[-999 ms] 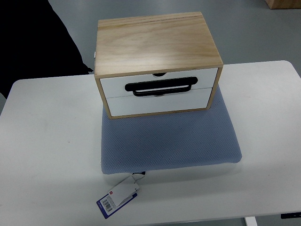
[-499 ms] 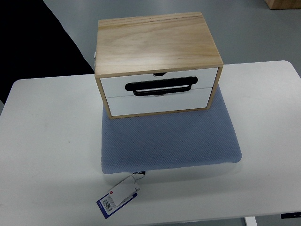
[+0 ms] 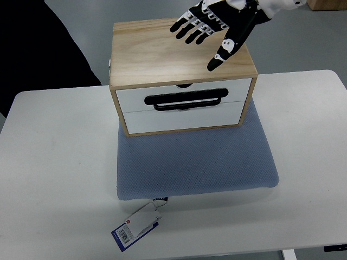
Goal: Open wood drawer with right hand
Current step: 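Move the right hand over the cabinet toward the upper drawer handle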
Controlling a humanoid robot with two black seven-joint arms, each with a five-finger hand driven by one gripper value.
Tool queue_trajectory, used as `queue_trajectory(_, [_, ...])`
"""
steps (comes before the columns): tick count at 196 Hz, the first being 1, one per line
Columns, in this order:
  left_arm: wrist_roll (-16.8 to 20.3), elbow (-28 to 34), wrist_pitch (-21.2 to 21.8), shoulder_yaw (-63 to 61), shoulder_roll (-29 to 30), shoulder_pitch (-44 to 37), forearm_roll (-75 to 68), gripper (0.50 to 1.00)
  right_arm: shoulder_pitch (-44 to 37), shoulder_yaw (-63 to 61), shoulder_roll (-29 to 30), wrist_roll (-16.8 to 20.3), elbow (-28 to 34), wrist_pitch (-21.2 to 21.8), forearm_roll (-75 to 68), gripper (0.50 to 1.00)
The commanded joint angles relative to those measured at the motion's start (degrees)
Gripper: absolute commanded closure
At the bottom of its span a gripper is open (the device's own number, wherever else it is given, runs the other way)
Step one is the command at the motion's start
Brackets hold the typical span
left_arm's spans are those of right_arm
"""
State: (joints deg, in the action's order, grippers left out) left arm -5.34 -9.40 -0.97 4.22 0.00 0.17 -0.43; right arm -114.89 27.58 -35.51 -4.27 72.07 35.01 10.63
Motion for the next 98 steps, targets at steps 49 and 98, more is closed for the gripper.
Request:
queue_trajectory(49, [-0.02,0.00,0.00,0.00,0.00,0.00,-0.01,0.500,-1.12,2.30,8.96,1.72,0.00,-0.01,-0.26,0.572])
queue_trajectory(98, [0.07,0.00,0.00,0.00,0.00,0.00,-0.01,0.500,-1.03,3.36,13.45,2.51,0.00,-1.61,-0.70,0.572])
